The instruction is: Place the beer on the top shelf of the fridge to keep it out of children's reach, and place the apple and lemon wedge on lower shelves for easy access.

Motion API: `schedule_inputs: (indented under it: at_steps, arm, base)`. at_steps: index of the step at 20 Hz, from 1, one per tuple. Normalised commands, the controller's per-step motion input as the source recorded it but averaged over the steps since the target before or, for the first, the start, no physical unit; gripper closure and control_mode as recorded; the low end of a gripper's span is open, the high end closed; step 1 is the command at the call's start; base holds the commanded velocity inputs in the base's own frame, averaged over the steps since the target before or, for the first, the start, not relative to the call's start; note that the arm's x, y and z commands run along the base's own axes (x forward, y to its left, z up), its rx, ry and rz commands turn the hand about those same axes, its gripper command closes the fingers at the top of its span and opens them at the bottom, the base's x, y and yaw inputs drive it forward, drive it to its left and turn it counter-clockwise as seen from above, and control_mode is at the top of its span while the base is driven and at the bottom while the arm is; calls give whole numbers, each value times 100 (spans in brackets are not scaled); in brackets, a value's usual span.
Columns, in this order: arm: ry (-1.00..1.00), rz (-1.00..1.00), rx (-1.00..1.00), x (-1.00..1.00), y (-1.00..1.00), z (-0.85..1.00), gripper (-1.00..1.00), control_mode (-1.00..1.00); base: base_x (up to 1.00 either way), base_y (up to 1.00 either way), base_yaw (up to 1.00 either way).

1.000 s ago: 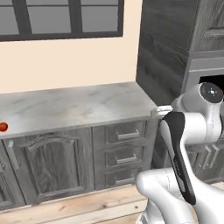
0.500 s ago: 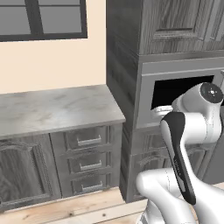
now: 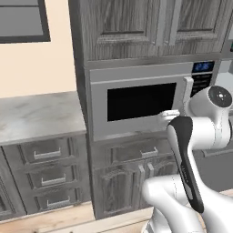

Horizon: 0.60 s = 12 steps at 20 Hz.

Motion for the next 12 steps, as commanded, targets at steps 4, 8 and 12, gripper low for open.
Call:
schedule_inputs:
  at_steps: [4,8,12]
  arm:
    - [0,0,0,0,0,0,100,100]
    - [0,0,0,0,0,0,100,100]
    - [0,0,0,0,0,0,100,100]
  base:
    - [0,-83,0]
    - [0,-75,0]
    - [0,-65,0]
